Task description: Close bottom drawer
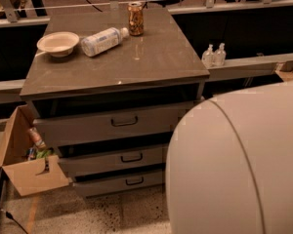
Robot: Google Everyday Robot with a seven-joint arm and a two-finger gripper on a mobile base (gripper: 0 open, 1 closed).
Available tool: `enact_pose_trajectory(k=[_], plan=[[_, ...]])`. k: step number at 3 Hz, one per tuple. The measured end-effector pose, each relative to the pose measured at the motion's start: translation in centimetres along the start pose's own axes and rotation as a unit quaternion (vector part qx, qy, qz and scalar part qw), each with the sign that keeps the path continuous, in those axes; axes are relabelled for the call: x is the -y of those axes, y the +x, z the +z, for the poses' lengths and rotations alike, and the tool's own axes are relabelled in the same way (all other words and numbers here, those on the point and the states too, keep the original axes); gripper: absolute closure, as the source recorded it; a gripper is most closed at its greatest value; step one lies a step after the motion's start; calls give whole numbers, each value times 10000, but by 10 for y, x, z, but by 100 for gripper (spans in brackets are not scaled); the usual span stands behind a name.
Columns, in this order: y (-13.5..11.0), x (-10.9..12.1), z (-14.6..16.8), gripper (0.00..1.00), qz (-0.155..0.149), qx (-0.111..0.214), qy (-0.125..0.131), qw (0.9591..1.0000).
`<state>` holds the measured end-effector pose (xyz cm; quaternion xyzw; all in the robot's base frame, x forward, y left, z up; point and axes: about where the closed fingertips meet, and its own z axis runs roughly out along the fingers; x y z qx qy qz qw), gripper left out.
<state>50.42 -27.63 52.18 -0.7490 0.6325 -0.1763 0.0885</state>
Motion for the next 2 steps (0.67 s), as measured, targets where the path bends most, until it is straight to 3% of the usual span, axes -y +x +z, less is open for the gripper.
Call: enact_pose_trajectory(k=[1,2], plan=[[11,31,-40,100,-276,-352,83,9990],[23,60,-63,87,-155,-748,126,9970]])
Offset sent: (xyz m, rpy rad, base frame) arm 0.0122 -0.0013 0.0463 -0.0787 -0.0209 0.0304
